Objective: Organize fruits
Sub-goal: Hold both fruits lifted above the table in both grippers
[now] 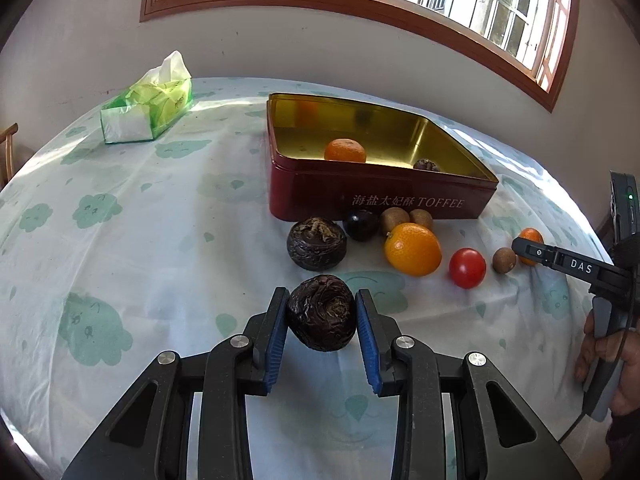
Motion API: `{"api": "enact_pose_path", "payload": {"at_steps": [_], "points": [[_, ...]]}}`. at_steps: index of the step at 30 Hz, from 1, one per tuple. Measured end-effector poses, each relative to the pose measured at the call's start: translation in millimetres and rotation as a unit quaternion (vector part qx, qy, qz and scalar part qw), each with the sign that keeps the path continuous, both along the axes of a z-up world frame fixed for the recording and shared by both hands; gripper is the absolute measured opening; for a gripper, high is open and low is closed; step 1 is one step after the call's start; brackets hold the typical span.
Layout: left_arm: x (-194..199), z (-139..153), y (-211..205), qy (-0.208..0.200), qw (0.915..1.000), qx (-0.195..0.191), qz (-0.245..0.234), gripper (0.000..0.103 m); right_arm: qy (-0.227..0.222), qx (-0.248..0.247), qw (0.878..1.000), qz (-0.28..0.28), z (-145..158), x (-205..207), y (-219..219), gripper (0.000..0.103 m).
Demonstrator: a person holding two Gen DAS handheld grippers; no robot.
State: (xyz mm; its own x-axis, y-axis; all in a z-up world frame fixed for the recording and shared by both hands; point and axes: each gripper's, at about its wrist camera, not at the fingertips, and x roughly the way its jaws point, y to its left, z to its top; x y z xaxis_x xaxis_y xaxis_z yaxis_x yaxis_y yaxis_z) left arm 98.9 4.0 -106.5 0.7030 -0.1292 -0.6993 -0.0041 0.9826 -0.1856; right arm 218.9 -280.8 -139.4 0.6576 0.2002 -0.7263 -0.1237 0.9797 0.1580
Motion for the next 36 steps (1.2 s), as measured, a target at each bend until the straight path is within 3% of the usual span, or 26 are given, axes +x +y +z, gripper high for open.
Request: {"api": "enact_pose_path", "payload": {"at_steps": [5,14,25,30,36], "points": [[-2.9,-4.2,25.9,-0.001,0.9993,-0.027,0.024,0.034,0.0,-0.007,1.0,-0.003,0.4,-0.3,1.5,0.041],[-7.0,-9.5,25.9,-0.025,0.9994,-0.014,0.019,0.035,-0.012,-0.015,1.0,-0.018,-2.4,-28.0,17.1,0.04],[-7.7,-9.1,25.1,-0.026,0.9994,-0.01,0.019,0.035,-0.014,-0.036,0.999,-0.017,-3.2,-27.3,23.2,0.041],[-9.8,2.0,30.3,-0.033,0.9991,-0.015,0.024,0.034,-0.014,-0.032,0.999,-0.017,-3.0,-28.1,23.6,0.041],[-18.3,23.3,32.7,-0.066,0.9975,0.007,0.025,0.034,-0.015,-0.031,0.999,-0.017,-3.0,-28.4,22.6,0.041]]}}
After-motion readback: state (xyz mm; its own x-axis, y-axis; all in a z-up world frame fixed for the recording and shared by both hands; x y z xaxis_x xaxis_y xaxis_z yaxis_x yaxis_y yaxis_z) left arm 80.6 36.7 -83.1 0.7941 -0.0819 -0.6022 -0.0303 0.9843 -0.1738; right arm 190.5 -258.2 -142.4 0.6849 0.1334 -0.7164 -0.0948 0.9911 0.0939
